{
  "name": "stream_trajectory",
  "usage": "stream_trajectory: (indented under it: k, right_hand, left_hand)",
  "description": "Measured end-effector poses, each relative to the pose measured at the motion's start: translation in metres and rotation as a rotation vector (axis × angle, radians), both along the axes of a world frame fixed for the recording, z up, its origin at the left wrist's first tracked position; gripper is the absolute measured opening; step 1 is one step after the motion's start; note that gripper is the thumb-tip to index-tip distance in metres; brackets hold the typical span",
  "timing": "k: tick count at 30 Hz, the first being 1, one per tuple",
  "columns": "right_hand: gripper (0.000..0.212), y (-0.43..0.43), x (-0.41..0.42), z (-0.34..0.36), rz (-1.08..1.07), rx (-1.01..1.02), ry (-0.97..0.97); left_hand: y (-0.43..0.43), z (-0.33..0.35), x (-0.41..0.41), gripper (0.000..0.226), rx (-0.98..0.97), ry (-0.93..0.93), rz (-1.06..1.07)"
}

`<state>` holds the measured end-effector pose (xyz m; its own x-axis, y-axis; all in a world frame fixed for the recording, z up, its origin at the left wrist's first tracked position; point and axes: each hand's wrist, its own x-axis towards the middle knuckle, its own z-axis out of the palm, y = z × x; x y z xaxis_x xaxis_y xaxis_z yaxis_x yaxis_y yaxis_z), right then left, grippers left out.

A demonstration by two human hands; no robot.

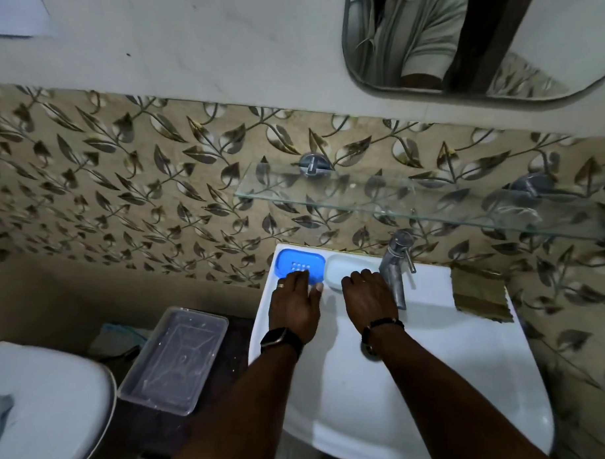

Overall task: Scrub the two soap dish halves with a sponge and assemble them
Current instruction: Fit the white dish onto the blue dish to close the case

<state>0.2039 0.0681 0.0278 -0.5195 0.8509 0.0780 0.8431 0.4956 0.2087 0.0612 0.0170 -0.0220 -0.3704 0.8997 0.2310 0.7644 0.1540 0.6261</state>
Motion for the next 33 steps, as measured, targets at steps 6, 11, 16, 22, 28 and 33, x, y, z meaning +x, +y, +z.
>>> stream_trajectory:
  k: [6,11,16,22,28,33]
  right_hand:
    - [0.021,-0.031,-0.001,0.031,0.191,0.177,0.042]
    - [0.021,-0.059,-0.007,0.031,0.369,0.215,0.061]
    - [0.013,-0.067,-0.010,0.022,0.416,0.187,0.102]
    - [0.021,-0.042,-0.019,0.025,0.400,0.230,0.358]
    - [0.047,0.019,-0.049,0.024,0.155,-0.022,0.268]
    - [0.074,0.037,-0.075,-0.024,0.147,-0.208,-0.032]
  left_hand:
    - [-0.007,0.027,0.013,0.048,-0.024,-1.194,0.078]
    - [-0.026,0.025,0.010,0.054,-0.002,-1.502,0.146]
    - [-0.043,0.028,0.001,0.037,0.071,-1.538,0.161]
    - [-0.060,0.027,-0.018,0.031,0.125,-1.534,0.273]
    - [-0.086,0.014,-0.058,0.038,0.185,-1.531,0.380]
    - [-0.102,0.010,-0.085,0.037,0.191,-1.515,0.370]
